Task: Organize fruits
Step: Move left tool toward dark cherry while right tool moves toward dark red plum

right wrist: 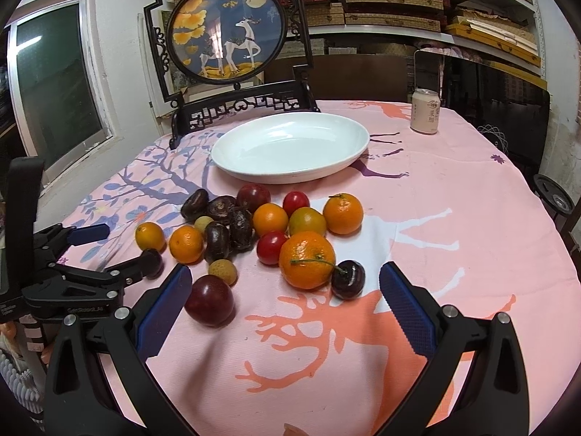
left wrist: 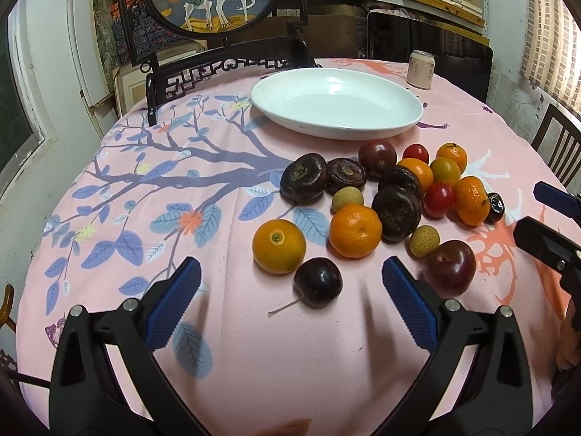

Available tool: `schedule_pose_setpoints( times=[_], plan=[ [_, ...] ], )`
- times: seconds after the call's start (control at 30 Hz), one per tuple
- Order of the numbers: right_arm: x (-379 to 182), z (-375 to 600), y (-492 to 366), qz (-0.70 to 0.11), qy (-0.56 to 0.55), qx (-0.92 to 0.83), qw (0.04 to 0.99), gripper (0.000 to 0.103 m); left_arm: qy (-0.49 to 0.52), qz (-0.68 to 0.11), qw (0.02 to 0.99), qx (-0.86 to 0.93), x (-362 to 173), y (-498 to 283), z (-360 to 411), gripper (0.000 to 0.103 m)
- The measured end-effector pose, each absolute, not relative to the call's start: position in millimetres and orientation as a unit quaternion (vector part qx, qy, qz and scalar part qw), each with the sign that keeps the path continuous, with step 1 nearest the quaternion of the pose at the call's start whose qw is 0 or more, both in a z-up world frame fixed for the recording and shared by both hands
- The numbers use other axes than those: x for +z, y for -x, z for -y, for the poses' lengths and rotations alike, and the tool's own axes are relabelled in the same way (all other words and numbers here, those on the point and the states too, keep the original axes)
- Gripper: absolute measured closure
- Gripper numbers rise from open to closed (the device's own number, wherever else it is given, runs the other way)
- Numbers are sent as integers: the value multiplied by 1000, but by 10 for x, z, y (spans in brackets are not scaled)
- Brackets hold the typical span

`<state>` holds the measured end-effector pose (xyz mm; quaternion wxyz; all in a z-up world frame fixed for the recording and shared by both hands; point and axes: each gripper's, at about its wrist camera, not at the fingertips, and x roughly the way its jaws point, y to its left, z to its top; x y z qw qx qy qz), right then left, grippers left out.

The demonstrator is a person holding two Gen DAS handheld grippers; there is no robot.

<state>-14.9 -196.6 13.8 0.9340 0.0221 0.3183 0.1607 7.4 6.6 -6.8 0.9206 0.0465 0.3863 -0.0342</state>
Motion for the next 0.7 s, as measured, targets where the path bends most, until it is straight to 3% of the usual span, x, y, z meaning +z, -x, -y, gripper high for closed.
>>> schedule_pose_setpoints(
  times=[0.7],
  plan=[
    [132, 1880, 197, -321, -16, 196, 926, 1, -40, -428, 901, -54, -199, -165, -165, 2]
  ],
)
